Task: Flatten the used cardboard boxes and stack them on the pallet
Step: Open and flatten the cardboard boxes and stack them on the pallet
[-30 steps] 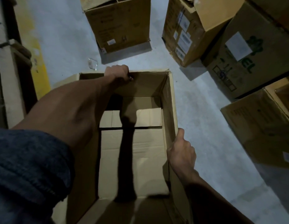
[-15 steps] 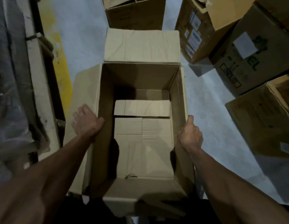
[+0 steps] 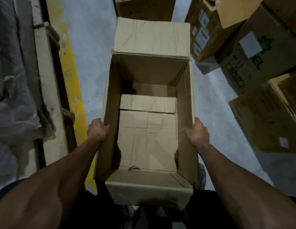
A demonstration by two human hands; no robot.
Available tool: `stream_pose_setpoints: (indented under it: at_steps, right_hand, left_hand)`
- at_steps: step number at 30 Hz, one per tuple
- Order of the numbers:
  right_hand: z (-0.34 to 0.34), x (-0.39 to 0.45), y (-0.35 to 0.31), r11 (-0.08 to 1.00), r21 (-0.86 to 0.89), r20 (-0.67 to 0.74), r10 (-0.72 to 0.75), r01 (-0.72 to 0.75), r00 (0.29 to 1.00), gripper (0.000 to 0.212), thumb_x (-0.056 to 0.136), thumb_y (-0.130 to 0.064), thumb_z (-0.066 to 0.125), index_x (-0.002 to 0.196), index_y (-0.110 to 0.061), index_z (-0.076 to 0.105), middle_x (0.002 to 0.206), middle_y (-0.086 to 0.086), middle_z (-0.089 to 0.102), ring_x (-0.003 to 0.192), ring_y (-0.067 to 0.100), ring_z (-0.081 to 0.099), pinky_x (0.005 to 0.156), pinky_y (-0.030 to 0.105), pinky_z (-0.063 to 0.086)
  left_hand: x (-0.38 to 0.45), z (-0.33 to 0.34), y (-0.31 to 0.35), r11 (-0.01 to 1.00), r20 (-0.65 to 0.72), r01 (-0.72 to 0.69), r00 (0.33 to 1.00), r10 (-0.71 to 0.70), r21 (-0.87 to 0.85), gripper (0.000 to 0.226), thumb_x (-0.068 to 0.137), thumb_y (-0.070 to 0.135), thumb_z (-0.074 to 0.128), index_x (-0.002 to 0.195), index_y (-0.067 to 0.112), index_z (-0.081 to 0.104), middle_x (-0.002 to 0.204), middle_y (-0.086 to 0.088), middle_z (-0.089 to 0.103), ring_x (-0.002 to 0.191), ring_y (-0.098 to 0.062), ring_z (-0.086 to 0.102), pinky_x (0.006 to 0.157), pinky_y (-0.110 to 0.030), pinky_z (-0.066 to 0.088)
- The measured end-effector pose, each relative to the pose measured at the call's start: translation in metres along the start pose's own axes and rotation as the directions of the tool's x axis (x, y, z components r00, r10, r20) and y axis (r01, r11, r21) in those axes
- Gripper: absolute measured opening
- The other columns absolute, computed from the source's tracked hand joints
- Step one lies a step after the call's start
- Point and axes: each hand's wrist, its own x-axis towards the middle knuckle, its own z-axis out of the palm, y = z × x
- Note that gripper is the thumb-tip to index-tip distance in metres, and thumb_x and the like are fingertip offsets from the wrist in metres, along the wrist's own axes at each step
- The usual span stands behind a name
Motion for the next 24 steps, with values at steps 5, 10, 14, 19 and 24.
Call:
stream_pose_setpoints:
  at_steps: [5, 10, 14, 19, 24]
  right_hand:
    - [-0.008, -0.011, 0.007, 0.999, 0.043, -0.030, 0.009, -0.008, 0.999, 0.040, 0.099, -0.011, 0.057, 0.138, -0.008, 0.049, 0.130, 0.019, 0.059, 0.117, 0.040, 0.057, 0.098, 0.047, 0.050]
    - [-0.033, -0.032, -0.001, 0.995, 0.098, -0.084, -0.022, 0.030, 0.996, 0.037, 0.098, -0.012, 0.057, 0.134, -0.011, 0.053, 0.126, 0.018, 0.061, 0.114, 0.041, 0.059, 0.099, 0.050, 0.051]
    - [-0.062, -0.062, -0.007, 0.987, 0.140, -0.124, -0.068, 0.085, 0.990, 0.036, 0.096, -0.012, 0.056, 0.132, -0.015, 0.056, 0.121, 0.016, 0.064, 0.111, 0.040, 0.061, 0.097, 0.055, 0.052]
    - [-0.101, -0.118, -0.011, 0.972, 0.180, -0.175, -0.121, 0.152, 0.977, 0.033, 0.096, -0.010, 0.057, 0.129, -0.014, 0.057, 0.116, 0.015, 0.065, 0.108, 0.039, 0.062, 0.094, 0.055, 0.054]
    - [-0.131, -0.162, -0.011, 0.958, 0.233, -0.226, -0.115, 0.168, 0.967, 0.036, 0.098, -0.012, 0.060, 0.133, -0.015, 0.055, 0.118, 0.014, 0.063, 0.110, 0.038, 0.062, 0.093, 0.054, 0.054]
  left_hand:
    - [-0.014, -0.007, 0.009, 0.999, -0.048, -0.035, 0.998, 0.034, -0.021, 0.025, 0.094, 0.017, 0.065, 0.104, -0.007, 0.065, 0.111, -0.028, 0.066, 0.107, -0.044, 0.062, 0.089, -0.045, 0.051]
    - [-0.033, -0.037, 0.018, 0.999, -0.092, -0.032, 0.995, 0.028, -0.038, 0.027, 0.093, 0.018, 0.065, 0.106, -0.006, 0.064, 0.116, -0.028, 0.064, 0.110, -0.043, 0.061, 0.090, -0.043, 0.049]
    - [-0.052, -0.072, 0.017, 0.995, -0.095, -0.067, 0.994, 0.060, -0.074, 0.027, 0.092, 0.021, 0.065, 0.099, -0.005, 0.066, 0.112, -0.028, 0.066, 0.104, -0.040, 0.064, 0.087, -0.043, 0.051]
    - [-0.097, -0.111, 0.019, 0.974, -0.159, -0.162, 0.978, 0.137, -0.159, 0.022, 0.092, 0.020, 0.069, 0.087, -0.002, 0.065, 0.101, -0.022, 0.066, 0.103, -0.038, 0.064, 0.085, -0.040, 0.049]
    - [-0.126, -0.139, 0.020, 0.948, -0.197, -0.246, 0.959, 0.206, -0.204, 0.038, 0.091, 0.023, 0.071, 0.063, 0.012, 0.048, 0.099, -0.025, 0.068, 0.101, -0.039, 0.065, 0.085, -0.041, 0.050]
